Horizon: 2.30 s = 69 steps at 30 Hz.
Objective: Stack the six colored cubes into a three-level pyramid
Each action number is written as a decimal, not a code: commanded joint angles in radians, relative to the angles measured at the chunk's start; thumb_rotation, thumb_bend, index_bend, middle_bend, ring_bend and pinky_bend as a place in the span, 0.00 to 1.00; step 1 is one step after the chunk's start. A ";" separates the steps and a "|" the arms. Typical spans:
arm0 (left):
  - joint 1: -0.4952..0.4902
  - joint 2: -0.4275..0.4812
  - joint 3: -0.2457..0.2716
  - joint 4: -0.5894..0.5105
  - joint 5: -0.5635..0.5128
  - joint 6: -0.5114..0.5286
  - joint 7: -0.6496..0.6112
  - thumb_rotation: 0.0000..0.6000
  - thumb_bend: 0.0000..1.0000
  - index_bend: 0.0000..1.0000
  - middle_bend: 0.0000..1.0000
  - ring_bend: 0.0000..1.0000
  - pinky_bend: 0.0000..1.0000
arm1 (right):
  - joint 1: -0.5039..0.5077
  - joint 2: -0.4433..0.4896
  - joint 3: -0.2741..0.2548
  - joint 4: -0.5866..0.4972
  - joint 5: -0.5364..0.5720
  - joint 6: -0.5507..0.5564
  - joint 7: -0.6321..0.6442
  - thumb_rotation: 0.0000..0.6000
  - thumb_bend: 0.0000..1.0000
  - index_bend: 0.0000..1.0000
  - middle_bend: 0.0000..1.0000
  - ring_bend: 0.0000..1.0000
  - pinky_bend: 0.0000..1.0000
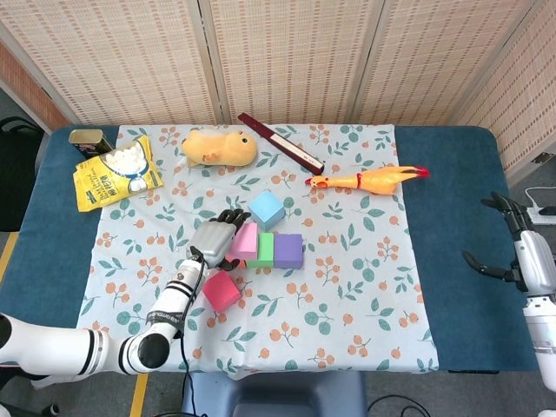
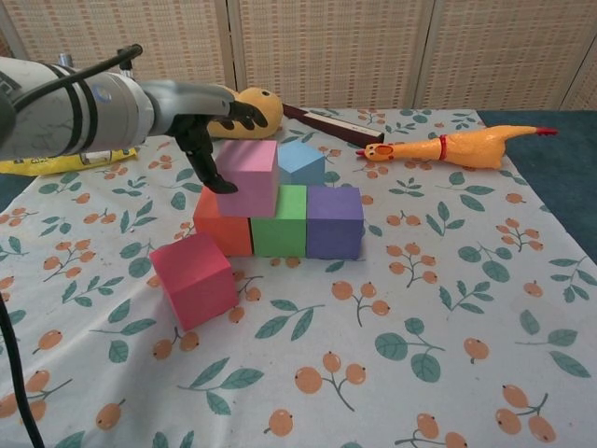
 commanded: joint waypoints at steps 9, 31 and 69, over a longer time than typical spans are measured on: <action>0.146 0.181 -0.030 -0.078 0.257 0.042 -0.204 1.00 0.29 0.00 0.00 0.00 0.07 | 0.010 0.015 -0.009 -0.013 -0.013 -0.026 0.005 1.00 0.15 0.00 0.14 0.00 0.00; 0.447 0.248 0.064 0.116 0.513 0.070 -0.509 1.00 0.31 0.17 0.15 0.04 0.15 | 0.413 0.016 0.041 -0.031 -0.055 -0.531 -0.019 1.00 0.16 0.00 0.16 0.00 0.11; 0.639 0.287 0.067 0.101 0.677 0.133 -0.591 1.00 0.31 0.17 0.13 0.02 0.13 | 1.139 -0.798 -0.104 1.083 -0.171 -1.020 -0.105 1.00 0.00 0.00 0.05 0.00 0.11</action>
